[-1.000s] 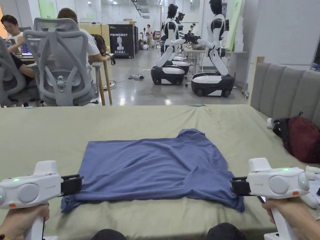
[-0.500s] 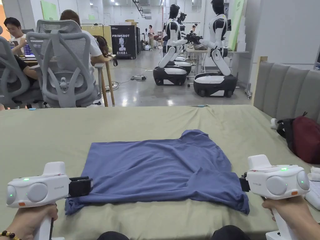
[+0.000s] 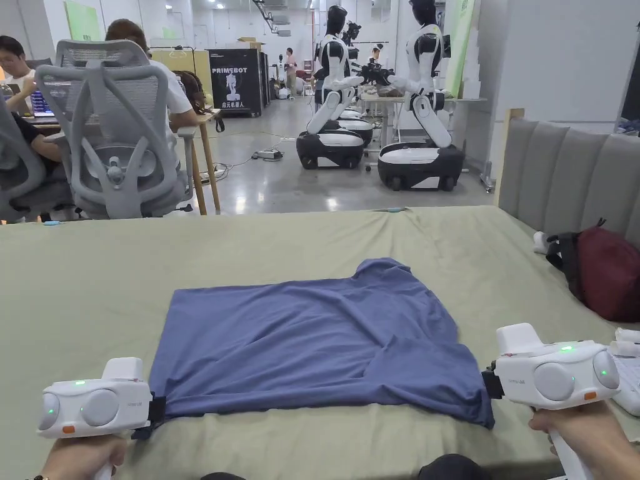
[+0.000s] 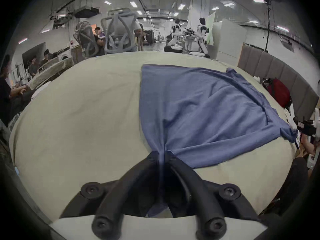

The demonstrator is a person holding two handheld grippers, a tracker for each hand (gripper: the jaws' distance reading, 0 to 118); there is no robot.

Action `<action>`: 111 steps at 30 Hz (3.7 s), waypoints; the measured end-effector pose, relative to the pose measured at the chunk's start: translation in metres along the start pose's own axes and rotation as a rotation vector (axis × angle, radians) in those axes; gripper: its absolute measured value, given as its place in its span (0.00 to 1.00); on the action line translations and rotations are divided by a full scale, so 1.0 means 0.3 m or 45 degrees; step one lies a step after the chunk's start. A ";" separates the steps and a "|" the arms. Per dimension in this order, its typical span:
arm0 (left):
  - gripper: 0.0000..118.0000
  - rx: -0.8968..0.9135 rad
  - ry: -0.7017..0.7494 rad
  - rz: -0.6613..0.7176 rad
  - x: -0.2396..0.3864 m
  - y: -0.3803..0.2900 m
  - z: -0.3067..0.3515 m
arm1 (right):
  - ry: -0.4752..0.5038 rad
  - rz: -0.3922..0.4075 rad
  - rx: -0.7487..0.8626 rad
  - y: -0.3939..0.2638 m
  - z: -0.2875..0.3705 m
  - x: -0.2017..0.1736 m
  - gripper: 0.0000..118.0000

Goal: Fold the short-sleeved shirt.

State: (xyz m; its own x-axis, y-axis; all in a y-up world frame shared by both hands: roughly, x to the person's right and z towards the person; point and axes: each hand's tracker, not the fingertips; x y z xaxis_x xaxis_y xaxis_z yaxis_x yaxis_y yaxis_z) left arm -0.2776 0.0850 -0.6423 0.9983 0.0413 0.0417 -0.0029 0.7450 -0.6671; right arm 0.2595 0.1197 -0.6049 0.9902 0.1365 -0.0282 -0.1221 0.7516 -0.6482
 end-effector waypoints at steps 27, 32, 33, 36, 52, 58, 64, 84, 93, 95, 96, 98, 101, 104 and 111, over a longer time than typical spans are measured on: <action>0.03 0.208 -0.139 0.059 -0.063 0.276 0.106 | 0.067 0.077 0.061 0.220 -0.029 0.027 0.03; 0.03 0.239 -0.125 0.033 -0.063 0.504 -0.032 | 0.043 0.111 0.095 0.482 -0.138 0.053 0.03; 0.03 0.235 -0.114 0.033 -0.060 0.538 -0.077 | 0.044 0.115 0.095 0.525 -0.179 0.057 0.03; 0.03 0.198 -0.099 0.046 -0.060 0.613 -0.245 | 0.036 0.129 0.066 0.624 -0.348 0.050 0.03; 0.21 -0.024 -0.032 0.036 -0.063 0.607 -0.670 | -0.021 0.216 -0.118 0.621 -0.912 -0.038 0.65; 0.93 0.205 -0.039 -0.001 -0.121 0.587 -0.373 | -0.026 0.015 0.079 0.629 -0.633 0.011 0.87; 0.11 0.231 -0.015 0.051 -0.095 0.399 -0.117 | 0.008 -0.009 0.089 0.467 -0.371 0.005 0.05; 0.87 0.064 0.039 0.182 -0.113 0.416 -0.351 | 0.058 0.027 0.049 0.353 -0.315 0.005 0.00; 0.15 -0.055 0.176 0.126 -0.070 0.407 -0.506 | 0.064 0.070 -0.049 0.343 -0.453 -0.005 0.00; 0.06 -0.042 0.149 0.103 -0.055 0.426 -0.484 | 0.063 0.078 -0.061 0.347 -0.481 -0.013 0.00; 0.06 -0.031 0.191 0.081 -0.045 0.434 -0.474 | 0.064 0.075 -0.066 0.352 -0.492 -0.018 0.00; 0.06 -0.059 0.161 0.074 -0.053 0.437 -0.465 | 0.072 0.063 -0.071 0.367 -0.510 -0.027 0.00; 0.06 -0.028 0.141 0.123 -0.068 0.437 -0.448 | 0.092 0.021 -0.049 0.387 -0.508 -0.046 0.44; 0.06 -0.009 0.122 0.126 -0.071 0.433 -0.431 | 0.126 -0.028 -0.043 0.399 -0.531 -0.043 0.98; 0.06 0.018 0.100 0.100 -0.078 0.434 -0.413 | 0.024 -0.038 -0.288 0.345 -0.634 -0.027 0.78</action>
State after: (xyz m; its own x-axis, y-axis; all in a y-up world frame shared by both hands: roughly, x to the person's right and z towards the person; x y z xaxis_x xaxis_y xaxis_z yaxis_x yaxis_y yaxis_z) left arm -0.2940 0.0986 -0.8222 0.9965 0.0481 -0.0686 -0.0813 0.7509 -0.6554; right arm 0.2517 0.0737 -0.8165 0.9945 0.1029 -0.0190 -0.0765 0.5913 -0.8028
